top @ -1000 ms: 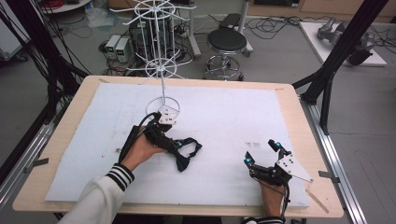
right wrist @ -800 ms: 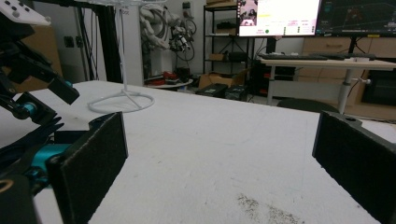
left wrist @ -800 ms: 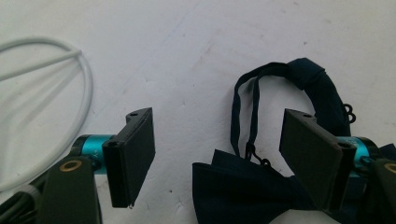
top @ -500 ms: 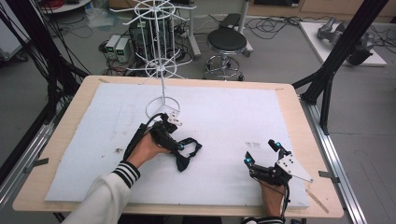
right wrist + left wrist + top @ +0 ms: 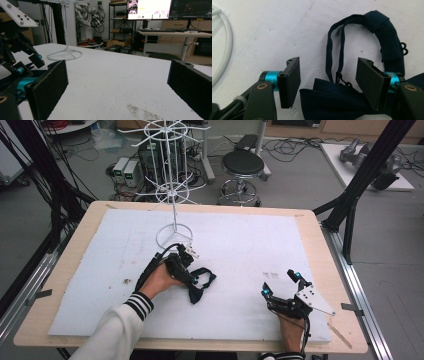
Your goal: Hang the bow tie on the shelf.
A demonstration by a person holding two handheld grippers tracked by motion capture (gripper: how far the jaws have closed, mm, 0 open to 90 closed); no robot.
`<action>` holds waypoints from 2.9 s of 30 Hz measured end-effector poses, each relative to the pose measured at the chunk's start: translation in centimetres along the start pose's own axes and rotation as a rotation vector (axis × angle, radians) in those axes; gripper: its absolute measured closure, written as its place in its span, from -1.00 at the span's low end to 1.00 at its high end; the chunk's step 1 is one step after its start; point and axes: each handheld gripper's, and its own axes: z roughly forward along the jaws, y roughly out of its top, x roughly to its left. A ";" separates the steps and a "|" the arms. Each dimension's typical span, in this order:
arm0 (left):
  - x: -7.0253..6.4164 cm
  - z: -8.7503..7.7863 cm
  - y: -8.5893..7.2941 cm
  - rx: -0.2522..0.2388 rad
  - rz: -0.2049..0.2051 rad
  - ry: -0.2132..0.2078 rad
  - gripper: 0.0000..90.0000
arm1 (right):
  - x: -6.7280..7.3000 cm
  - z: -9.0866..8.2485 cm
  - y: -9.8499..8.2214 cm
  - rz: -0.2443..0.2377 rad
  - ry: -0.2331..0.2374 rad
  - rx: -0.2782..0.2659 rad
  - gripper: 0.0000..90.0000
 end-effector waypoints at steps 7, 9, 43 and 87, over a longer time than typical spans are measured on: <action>0.0 0.0 0.1 0.022 0.012 -0.009 0.09 | 0.0 0.0 0.0 0.005 0.000 0.002 -0.95; -0.1 0.0 0.2 0.032 0.019 -0.010 0.16 | 0.0 0.0 0.0 0.006 0.000 0.002 -0.95; -0.7 -0.1 0.6 0.043 0.060 -0.007 0.87 | 0.0 0.0 0.0 0.006 0.001 0.002 -0.95; 0.1 -8.6 -2.5 -0.570 -0.062 0.142 0.90 | 0.0 0.0 0.0 0.004 0.001 0.003 -0.95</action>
